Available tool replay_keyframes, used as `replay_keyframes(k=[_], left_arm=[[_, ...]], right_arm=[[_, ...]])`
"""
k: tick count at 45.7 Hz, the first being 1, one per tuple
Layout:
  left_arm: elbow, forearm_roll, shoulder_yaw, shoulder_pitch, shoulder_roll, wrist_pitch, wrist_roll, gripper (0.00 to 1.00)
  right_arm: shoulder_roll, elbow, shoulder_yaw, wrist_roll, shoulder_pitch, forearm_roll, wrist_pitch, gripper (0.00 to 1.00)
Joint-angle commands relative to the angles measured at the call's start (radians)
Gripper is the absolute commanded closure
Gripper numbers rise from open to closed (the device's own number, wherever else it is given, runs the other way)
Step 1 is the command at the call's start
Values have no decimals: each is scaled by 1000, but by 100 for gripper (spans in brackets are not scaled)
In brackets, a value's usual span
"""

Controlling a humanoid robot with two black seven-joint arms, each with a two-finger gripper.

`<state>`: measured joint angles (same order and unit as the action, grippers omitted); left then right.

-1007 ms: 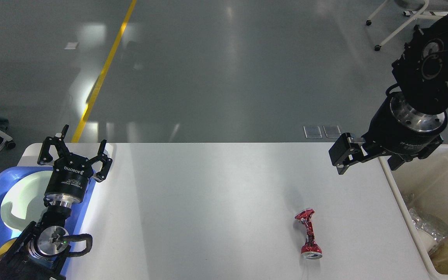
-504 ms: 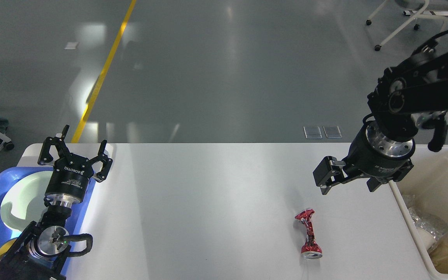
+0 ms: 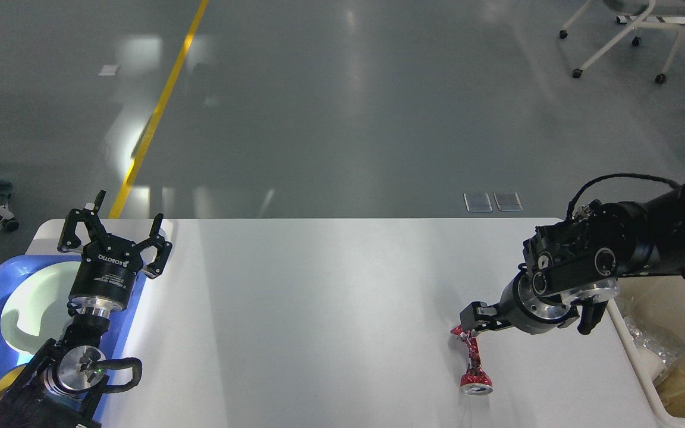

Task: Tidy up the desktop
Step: 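Lower the right gripper and grasp the red wrapper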

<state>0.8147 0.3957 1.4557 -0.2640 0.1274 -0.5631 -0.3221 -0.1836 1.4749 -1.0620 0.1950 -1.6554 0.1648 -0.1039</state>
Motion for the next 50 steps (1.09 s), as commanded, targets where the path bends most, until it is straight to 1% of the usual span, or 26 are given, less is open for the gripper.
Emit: replay_keyframes(k=[1,7,19,28,32,36,37,45,50], left_arm=[[0,0,0,0,0,0,0,3],[0,0,0,0,0,0,0,3],[0,0,0,0,0,0,0,3],[0,0,0,0,0,0,0,3],[0,0,0,0,0,0,0,3],[0,0,0,0,0,0,0,3],[0,0,0,0,0,0,0,3],[0,0,0,0,0,0,0,3],[0,0,0,0,0,0,0,3]], right_arm=[[56,-157,25,-2,150,4,16,2],[73,-245,37,-2,239,5,23,2],[96,-283,42,-2,279,7,30,2],[119,-317,42,0,330,10,116,2],[125,-323,42,0,344,10,130,4],[127,-323,42,0,344,10,130,13],[127,-323,42,0,344,9,130,16],[127,-323,42,1,344,-8,131,56],[125,-323,40,3,353,-8,131,75]])
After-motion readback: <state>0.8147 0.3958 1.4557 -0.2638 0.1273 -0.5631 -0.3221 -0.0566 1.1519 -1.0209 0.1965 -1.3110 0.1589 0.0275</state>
